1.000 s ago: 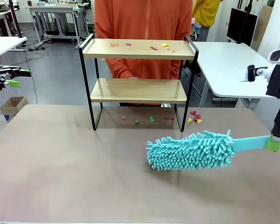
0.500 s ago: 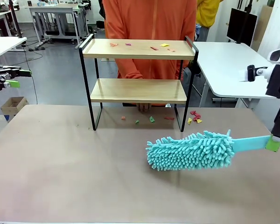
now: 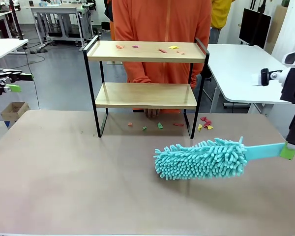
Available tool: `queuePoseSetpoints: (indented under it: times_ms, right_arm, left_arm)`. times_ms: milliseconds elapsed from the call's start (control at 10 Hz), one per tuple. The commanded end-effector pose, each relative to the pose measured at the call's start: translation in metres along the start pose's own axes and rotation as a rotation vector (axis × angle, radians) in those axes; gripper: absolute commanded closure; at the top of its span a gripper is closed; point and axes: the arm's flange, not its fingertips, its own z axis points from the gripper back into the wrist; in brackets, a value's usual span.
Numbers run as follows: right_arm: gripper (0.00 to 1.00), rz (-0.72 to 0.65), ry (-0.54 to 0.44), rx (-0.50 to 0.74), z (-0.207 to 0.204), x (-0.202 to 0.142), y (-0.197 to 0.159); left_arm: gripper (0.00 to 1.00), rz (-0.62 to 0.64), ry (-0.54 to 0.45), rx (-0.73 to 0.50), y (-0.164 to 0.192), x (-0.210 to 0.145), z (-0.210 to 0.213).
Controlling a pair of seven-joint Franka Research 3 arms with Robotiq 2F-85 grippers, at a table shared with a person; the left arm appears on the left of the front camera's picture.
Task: Clean the shelf.
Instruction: Clean the specific section of the Shelf indicated by the human with the Duster.
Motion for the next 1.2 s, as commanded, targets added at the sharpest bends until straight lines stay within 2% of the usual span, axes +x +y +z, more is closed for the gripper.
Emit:
queuePoseSetpoints:
  times_ms: [0,300,600,700,900,1100]
  right_arm:
    - [0.87,0.007,-0.004,0.000,0.001,-0.001,0.001]
    - [0.87,0.000,0.000,0.000,0.000,0.000,0.000]
    - [0.87,-0.111,-0.114,-0.019,0.017,0.006,0.061]
    - [0.87,-0.219,-0.132,-0.056,0.018,0.014,0.083]
    - [0.87,-0.337,-0.206,-0.029,0.009,0.026,0.126]
    - [0.87,-0.429,-0.240,0.003,-0.010,0.047,0.169]
  left_arm:
    - [0.00,-0.001,0.006,-0.001,-0.003,0.003,-0.003]
    - [0.00,-0.001,0.006,-0.001,-0.003,0.003,-0.003]
    - [0.00,-0.001,0.006,-0.001,-0.003,0.003,-0.003]
    - [0.00,-0.001,0.006,-0.001,-0.003,0.003,-0.003]
    - [0.00,-0.001,0.006,-0.001,-0.003,0.003,-0.003]
    - [0.00,-0.001,0.006,-0.001,-0.003,0.003,-0.003]
